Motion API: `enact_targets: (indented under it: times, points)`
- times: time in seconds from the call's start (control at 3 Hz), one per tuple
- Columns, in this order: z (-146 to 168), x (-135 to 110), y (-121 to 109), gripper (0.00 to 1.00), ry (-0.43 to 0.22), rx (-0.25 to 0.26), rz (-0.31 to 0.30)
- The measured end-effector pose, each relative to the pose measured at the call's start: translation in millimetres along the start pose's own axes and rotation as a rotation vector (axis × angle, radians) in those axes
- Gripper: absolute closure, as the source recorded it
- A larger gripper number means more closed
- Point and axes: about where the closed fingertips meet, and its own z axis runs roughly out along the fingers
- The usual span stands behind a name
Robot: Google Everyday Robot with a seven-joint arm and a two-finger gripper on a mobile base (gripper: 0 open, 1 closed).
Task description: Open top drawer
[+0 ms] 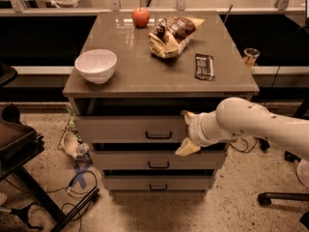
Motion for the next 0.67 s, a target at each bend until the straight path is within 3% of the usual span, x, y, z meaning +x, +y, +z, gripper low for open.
enact_targets:
  times: [0.67]
  points:
    - [-1.2, -0.5, -1.6, 0.00, 0.004, 0.000, -0.001]
